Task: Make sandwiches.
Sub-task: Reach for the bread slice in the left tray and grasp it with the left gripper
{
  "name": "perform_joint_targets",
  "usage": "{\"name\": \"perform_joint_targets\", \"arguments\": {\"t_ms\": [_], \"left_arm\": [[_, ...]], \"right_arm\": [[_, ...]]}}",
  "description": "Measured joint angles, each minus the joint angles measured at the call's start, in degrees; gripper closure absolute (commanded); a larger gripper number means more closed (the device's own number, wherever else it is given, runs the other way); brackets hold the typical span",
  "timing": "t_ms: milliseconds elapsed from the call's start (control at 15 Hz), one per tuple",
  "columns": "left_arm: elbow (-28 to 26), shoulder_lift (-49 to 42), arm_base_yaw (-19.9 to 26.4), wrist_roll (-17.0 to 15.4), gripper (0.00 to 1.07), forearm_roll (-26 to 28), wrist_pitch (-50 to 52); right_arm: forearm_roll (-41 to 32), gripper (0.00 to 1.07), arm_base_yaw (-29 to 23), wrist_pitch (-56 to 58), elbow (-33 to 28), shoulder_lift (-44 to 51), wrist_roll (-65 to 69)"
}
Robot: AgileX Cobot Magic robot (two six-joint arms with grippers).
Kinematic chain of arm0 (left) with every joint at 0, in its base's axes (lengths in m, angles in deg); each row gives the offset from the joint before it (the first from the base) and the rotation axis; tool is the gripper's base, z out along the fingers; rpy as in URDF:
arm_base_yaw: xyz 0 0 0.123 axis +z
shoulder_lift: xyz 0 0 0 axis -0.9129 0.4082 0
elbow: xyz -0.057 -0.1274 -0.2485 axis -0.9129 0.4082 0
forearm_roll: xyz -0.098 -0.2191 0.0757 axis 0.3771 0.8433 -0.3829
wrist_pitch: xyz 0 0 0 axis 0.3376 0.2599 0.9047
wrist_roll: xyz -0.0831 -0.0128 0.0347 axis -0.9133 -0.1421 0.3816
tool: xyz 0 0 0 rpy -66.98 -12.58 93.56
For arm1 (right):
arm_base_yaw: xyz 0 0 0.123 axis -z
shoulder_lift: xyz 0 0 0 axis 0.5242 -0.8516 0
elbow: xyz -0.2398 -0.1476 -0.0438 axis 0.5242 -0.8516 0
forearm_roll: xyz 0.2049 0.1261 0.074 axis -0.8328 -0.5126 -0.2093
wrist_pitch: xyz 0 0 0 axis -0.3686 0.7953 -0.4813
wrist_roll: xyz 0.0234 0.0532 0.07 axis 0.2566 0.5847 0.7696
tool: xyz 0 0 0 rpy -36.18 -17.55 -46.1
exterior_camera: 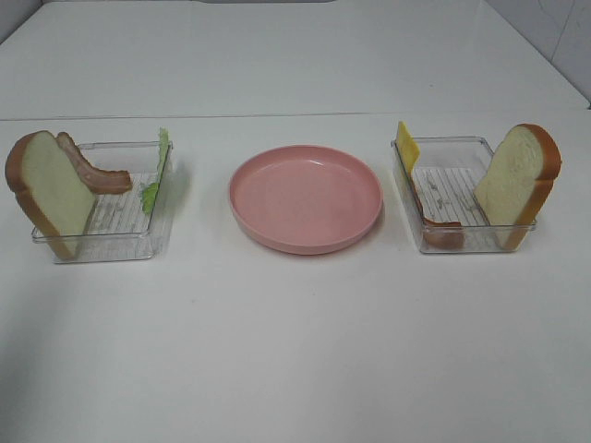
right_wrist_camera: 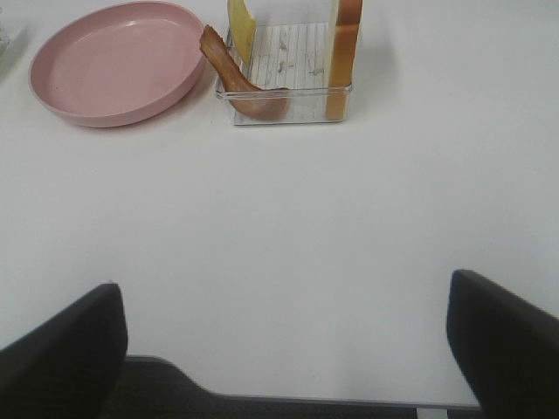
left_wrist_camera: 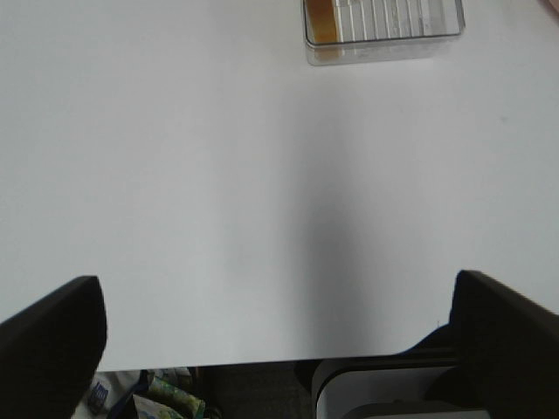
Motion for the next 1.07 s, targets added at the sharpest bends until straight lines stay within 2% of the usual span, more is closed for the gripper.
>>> {"name": "perform_joint_targets", "arguments": {"t_ms": [67,133,200,267,467,600,667,800,1067], "left_arm": [[-4.93,6.93,0.0,0.0,0.06,0.0,0.11],[-7.45,10.49,0.0,0.0,0.06,0.0,0.11],[-13.29,19.02,0.0,0.0,0.06,0.0,0.23],[-16.21,24.12,0.0,0.0,0.06,0.0,0.23],[-21.14,34.78,0.0,0.11,0.06,-1.2,0.23],[-23.66,38.73,0.0,0.23,0.06,-1.95,0.23],[-26.76,43.09,-0.97,0.23,0.06,-2.41,0.23],[-29.28,46.52,-2.29,0.17,0.06,-2.01,0.11],[-34.72,54.37,-3.84,-2.06,0.06,-1.2,0.11]], "right_arm": [[0.0,0.11,0.0,0.0,0.0,0.0,0.0],[0.0,0.11,0.0,0.0,0.0,0.0,0.0],[0.0,0.11,0.0,0.0,0.0,0.0,0.0],[0.0,0.11,0.0,0.0,0.0,0.0,0.0],[0.0,0.11,0.0,0.0,0.0,0.0,0.0],[0.0,0.11,0.0,0.0,0.0,0.0,0.0],[0.0,0.11,0.0,0.0,0.0,0.0,0.0],[0.0,0.11,0.0,0.0,0.0,0.0,0.0],[0.0,0.11,0.0,0.0,0.0,0.0,0.0]]}}
